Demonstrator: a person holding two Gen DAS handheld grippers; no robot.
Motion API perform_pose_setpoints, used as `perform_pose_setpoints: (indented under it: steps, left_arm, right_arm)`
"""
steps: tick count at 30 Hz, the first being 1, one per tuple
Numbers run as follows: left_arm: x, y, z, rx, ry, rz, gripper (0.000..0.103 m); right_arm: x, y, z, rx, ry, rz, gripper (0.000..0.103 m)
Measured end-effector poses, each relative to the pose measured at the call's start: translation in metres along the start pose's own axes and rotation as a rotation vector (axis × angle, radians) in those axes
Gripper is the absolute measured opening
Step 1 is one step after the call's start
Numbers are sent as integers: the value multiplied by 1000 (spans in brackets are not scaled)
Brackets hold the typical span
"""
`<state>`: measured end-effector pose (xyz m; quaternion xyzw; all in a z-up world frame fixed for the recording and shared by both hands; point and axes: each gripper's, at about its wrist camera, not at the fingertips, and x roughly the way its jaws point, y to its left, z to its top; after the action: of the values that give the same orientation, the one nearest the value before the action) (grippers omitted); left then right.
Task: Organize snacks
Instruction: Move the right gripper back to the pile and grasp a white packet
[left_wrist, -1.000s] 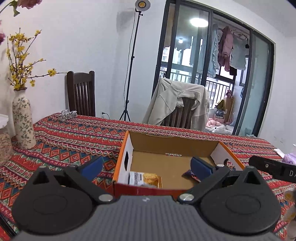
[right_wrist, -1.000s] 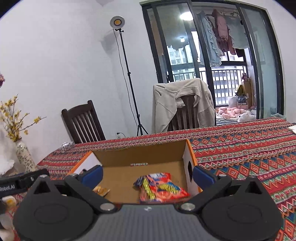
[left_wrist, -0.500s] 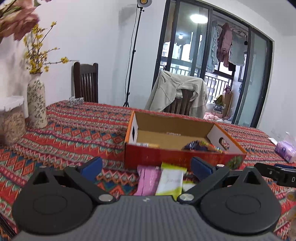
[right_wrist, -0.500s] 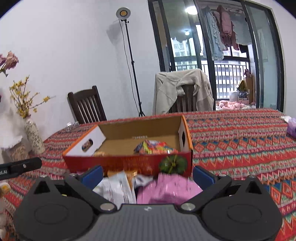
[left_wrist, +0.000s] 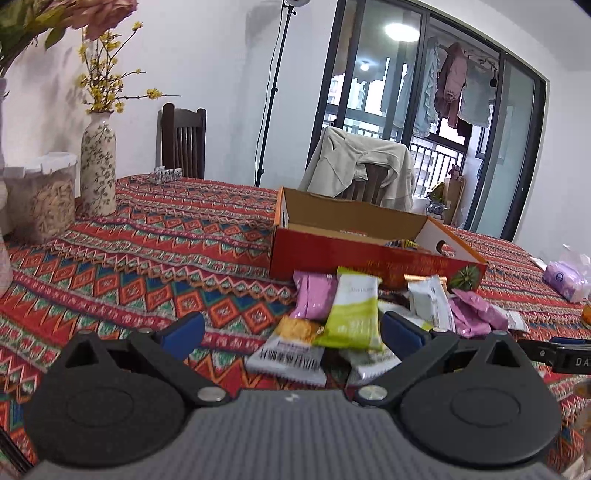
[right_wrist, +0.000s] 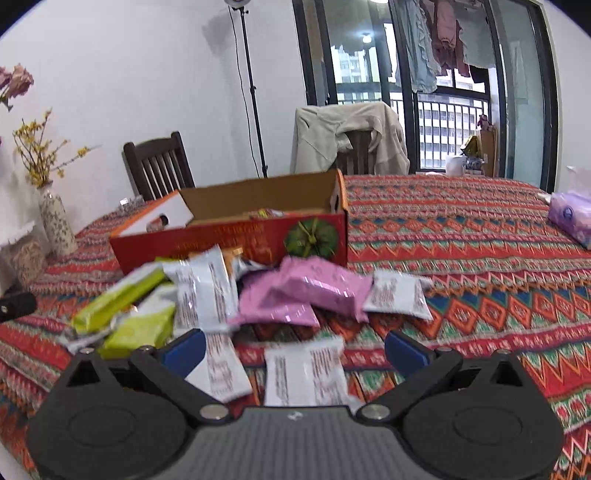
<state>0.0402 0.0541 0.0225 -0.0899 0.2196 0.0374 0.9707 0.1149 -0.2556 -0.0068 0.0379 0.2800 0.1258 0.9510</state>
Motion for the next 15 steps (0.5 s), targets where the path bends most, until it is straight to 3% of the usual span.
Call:
perform_pose_setpoints:
  steps: [5, 6, 8, 15]
  left_arm:
    - [-6, 6, -8, -6, 3, 11, 103]
    - [-6, 8, -8, -8, 3, 14, 103]
    - [-7, 9, -8, -13, 4, 16, 103]
    - [-7, 12, -8, -18, 5, 19, 103]
  right_arm:
    - [3, -7, -12, -2, 33, -41, 102]
    - [4, -8, -12, 0, 37, -46, 100]
    - [6, -9, -12, 2, 40, -56, 87]
    - [20, -3, -9, -46, 83, -59, 77]
